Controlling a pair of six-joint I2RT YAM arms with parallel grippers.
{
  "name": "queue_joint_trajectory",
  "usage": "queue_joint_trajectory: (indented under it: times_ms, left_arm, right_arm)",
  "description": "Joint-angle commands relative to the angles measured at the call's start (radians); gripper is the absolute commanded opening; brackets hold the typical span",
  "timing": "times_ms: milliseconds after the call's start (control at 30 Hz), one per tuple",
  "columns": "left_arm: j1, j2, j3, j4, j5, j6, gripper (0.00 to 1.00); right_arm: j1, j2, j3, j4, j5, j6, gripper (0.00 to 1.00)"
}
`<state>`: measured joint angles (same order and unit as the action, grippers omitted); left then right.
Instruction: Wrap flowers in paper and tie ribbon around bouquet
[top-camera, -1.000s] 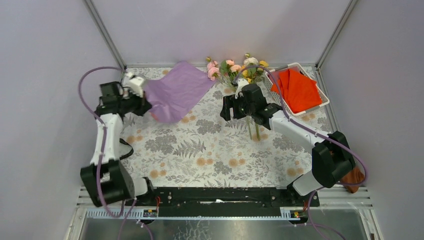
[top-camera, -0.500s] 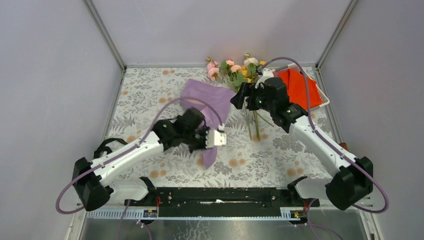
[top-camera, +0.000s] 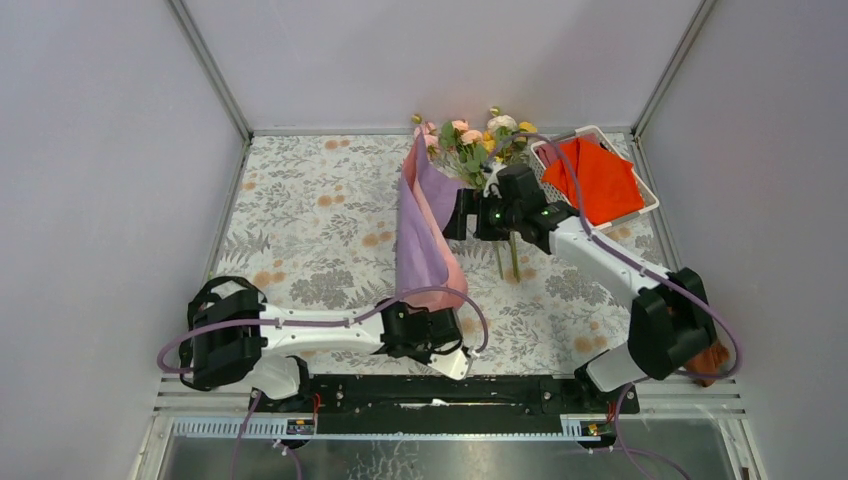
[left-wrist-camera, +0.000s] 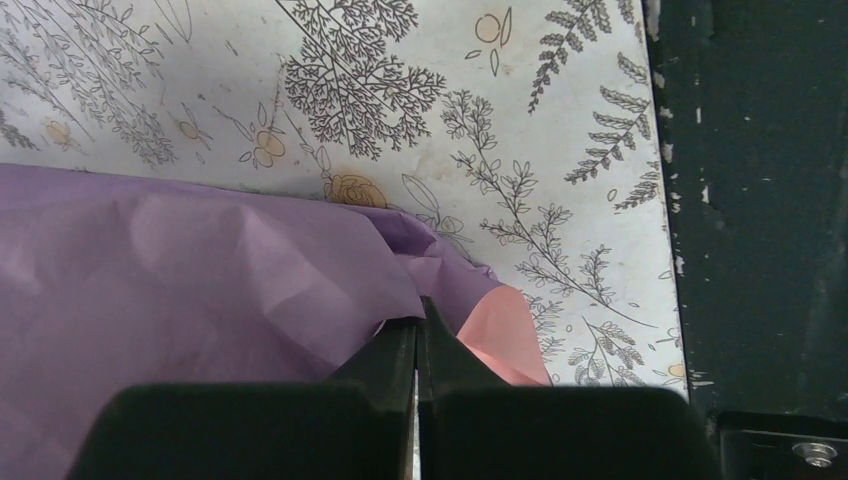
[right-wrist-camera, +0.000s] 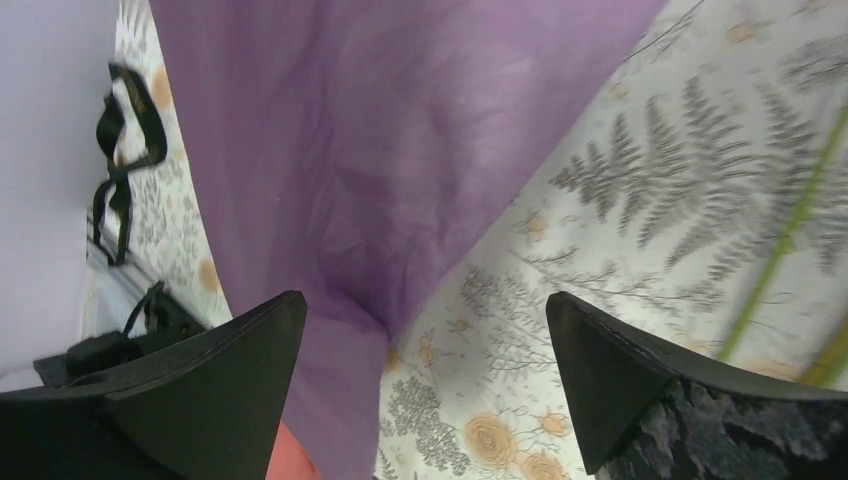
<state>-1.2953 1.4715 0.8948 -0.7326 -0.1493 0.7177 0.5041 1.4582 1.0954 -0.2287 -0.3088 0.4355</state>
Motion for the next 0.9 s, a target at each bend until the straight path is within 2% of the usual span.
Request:
queue_joint_trajectory:
  times_ms: [0,133,267,400,600,800,867]
  left_arm:
    - [-0.025,0.02,-0.005,0.05,-0.087,0.018,0.0]
    - [-0.029,0.026,-0.022,0.071,-0.092,0.015,0.0]
    - [-0.028,0.002,-0.052,0.081,-0.071,0.019,0.0]
    - [-0.027,-0.04,-0.068,0.076,-0.015,0.017,0.0]
    - [-0.027,-0.068,-0.071,0.076,0.019,-0.001,0.0]
    - [-0.027,-0.082,-0.09,0.076,0.064,-0.006,0.0]
    - [-0.028,-0.079,-0.096,0.077,0.058,-0.005,0.0]
  right_arm:
    - [0.076,0.063,0.088,0.031,-0.095,0.016,1.0]
    - [0.085,0.103,0.104,0.034,-0.075,0.02,0.98]
    - [0.085,0.118,0.08,0.034,-0.055,0.017,0.76]
    - [0.085,0.091,0.026,0.06,-0.029,0.022,0.68]
    - [0.084,0.1,-0.001,0.067,-0.05,0.016,0.43]
    - [0.084,0.09,-0.011,0.076,-0.045,0.015,0.27]
    - [0.084,0.078,-0.006,0.063,-0.032,0.01,0.28]
